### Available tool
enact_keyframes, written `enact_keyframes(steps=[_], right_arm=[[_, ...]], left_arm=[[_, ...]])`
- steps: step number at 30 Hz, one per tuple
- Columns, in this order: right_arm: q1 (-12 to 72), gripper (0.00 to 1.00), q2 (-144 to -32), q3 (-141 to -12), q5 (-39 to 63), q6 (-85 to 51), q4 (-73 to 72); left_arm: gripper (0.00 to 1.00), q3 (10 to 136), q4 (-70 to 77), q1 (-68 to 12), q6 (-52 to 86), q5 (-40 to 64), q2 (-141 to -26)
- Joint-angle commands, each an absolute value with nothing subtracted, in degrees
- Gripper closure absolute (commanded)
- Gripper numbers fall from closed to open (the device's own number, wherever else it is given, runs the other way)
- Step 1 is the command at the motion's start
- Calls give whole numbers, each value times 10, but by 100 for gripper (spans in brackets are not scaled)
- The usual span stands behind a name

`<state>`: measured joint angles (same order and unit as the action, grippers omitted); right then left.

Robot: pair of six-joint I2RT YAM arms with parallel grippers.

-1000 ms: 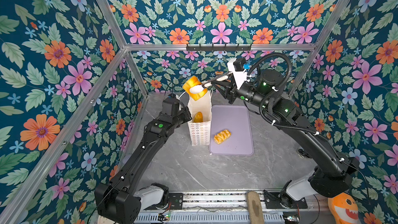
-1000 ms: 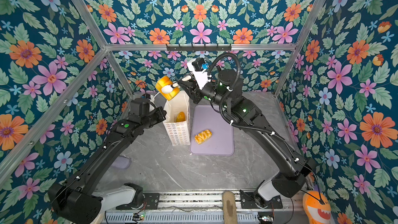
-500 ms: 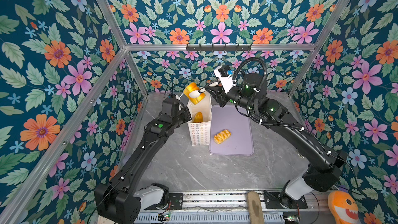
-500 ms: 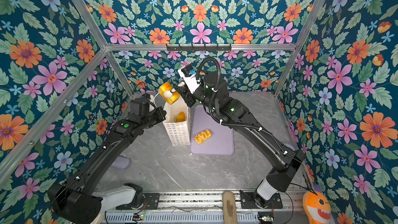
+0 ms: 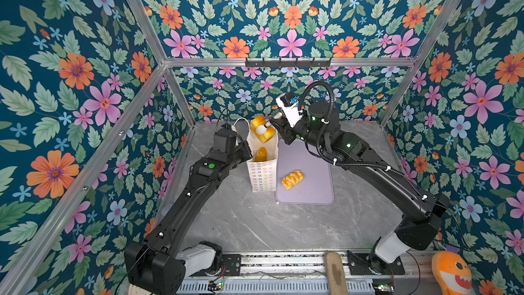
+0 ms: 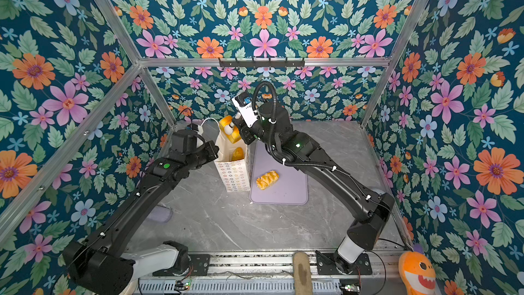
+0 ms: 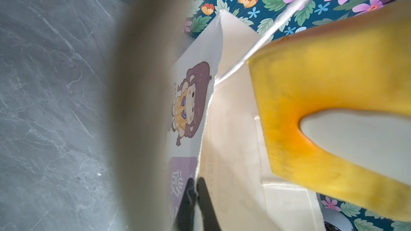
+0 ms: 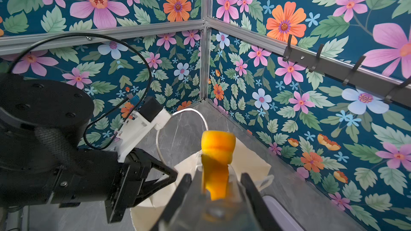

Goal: Pack bread into a paper bag
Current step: Place the bread in the paper bag.

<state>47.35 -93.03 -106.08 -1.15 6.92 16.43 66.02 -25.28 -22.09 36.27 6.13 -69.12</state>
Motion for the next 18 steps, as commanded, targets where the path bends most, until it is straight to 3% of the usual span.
enact_keyframes(steps=[1,18], right_arm=[[479,65,-928,-1068,-28,77,142],[515,65,-974,-1097,-110,89,241]], left_arm=[[96,658,-245,-221,363,65,-691],[96,656,-242,-221,364,67,-692]])
